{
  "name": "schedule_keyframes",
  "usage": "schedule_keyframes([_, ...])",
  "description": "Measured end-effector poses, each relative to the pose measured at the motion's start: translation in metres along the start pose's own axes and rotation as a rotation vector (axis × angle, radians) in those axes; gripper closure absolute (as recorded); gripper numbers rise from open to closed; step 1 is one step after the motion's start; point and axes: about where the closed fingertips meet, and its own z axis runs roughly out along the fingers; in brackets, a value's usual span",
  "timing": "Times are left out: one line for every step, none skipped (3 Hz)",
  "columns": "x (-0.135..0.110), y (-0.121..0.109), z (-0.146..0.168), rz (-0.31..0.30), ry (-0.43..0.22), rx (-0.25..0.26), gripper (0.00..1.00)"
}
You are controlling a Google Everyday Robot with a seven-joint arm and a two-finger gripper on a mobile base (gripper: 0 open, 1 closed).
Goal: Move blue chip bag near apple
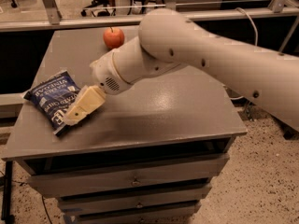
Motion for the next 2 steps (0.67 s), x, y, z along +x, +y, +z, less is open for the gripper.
schedule_keyframes([-0.002, -0.010, 0.039, 0.012, -0.021, 0.004, 0.00])
schedule_keyframes([0.000, -0.016, 0.067, 0.032, -0.022, 0.005, 0.00])
